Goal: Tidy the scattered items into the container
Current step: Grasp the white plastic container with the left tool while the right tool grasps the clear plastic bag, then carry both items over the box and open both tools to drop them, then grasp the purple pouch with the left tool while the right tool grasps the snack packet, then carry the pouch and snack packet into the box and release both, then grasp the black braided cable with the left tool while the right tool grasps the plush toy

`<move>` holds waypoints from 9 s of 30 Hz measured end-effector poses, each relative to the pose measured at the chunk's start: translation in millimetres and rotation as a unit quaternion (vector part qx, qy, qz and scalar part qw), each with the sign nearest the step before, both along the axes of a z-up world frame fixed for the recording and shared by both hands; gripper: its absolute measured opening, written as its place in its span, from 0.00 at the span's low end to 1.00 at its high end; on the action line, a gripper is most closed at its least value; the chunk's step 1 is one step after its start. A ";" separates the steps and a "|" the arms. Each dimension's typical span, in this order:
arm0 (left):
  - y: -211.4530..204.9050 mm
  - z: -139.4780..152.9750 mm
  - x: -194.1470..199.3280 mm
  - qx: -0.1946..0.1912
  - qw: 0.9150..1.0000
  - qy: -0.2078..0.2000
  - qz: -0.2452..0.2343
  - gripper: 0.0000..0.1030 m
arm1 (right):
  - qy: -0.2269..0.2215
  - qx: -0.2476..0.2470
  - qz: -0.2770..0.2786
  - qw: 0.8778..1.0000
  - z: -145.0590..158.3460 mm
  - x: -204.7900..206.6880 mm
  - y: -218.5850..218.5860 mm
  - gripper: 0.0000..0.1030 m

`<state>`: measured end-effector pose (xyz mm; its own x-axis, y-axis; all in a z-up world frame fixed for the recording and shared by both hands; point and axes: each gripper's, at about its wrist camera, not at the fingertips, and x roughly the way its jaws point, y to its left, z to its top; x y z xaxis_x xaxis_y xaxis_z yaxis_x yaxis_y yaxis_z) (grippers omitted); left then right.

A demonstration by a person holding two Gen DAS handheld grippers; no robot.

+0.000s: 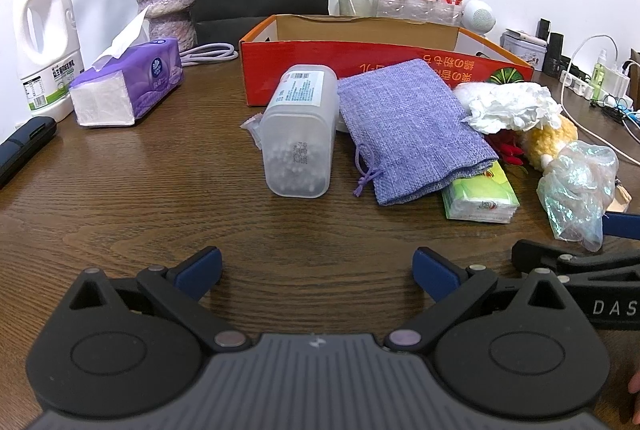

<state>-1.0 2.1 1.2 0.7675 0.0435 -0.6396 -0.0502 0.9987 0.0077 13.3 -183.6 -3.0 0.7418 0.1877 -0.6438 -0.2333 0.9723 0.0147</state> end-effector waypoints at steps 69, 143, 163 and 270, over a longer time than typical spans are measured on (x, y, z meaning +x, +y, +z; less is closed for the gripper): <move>45.5 45.5 349.1 0.065 0.988 0.137 0.018 0.40 | 0.169 -0.013 -0.009 0.986 60.0 386.8 16.8 0.32; 4.4 44.8 -35.6 0.014 0.989 -0.127 -0.070 0.93 | -0.101 0.066 -0.043 0.992 29.9 -63.3 -78.3 0.91; 37.4 38.9 61.5 -0.165 0.983 -0.005 -0.075 0.03 | -0.018 0.026 -0.015 0.999 20.6 22.7 -61.4 0.07; 13.6 130.9 -8.8 0.033 0.981 -0.189 0.036 1.00 | -0.227 -0.004 0.049 0.973 139.8 9.8 26.9 0.86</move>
